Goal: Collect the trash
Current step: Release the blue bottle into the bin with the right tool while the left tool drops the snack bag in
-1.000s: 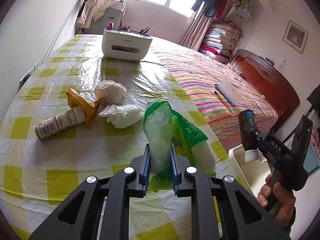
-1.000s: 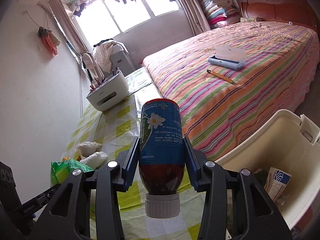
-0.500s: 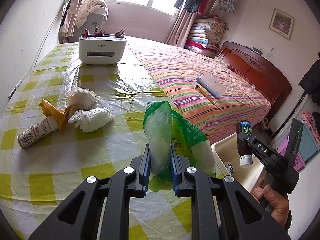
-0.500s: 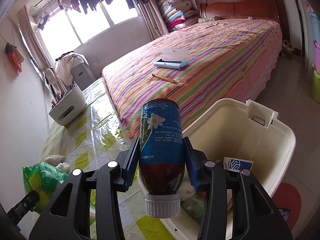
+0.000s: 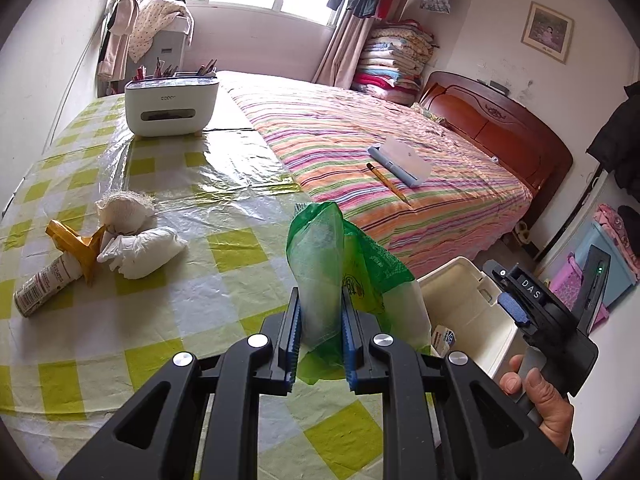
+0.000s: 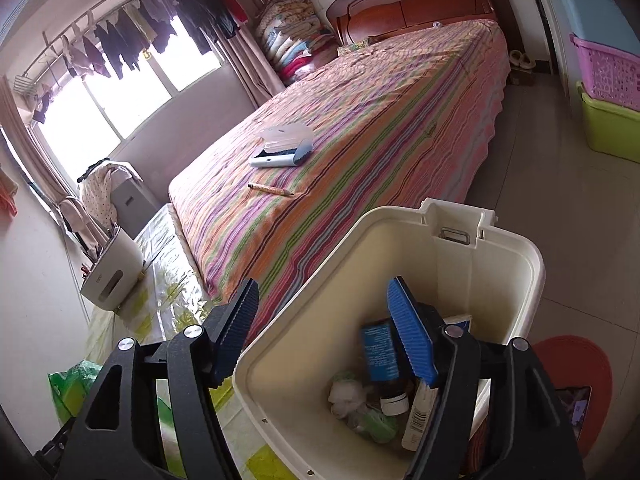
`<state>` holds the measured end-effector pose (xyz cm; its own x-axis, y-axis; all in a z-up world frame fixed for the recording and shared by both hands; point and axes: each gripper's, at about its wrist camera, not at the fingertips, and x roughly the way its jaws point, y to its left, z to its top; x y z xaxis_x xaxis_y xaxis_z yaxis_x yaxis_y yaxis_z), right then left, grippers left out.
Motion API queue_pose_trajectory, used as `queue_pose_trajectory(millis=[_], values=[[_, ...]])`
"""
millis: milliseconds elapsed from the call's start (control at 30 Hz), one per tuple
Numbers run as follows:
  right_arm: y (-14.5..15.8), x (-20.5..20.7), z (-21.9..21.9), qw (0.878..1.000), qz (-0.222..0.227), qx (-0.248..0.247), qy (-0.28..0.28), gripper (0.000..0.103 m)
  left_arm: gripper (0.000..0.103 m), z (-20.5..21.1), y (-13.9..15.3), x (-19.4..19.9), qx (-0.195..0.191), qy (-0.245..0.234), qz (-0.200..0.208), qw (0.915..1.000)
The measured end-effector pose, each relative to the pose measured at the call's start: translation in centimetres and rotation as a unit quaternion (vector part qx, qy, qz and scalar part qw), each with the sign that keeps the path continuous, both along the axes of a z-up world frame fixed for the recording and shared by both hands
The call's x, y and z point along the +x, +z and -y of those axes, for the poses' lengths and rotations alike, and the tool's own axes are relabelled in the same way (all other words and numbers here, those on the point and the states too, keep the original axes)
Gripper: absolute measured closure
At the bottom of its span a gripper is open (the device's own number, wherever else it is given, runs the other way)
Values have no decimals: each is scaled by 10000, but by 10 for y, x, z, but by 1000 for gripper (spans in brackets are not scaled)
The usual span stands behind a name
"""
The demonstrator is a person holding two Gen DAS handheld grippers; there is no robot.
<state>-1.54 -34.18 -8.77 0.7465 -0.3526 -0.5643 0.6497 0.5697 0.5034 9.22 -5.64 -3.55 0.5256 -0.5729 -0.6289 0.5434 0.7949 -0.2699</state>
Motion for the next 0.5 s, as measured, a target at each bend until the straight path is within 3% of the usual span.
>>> queue_pose_trajectory(millis=[500], values=[[41,-45,-18,9849,1437,-791,-561,31,86,80,-27,10,31,-589,-261,9979]])
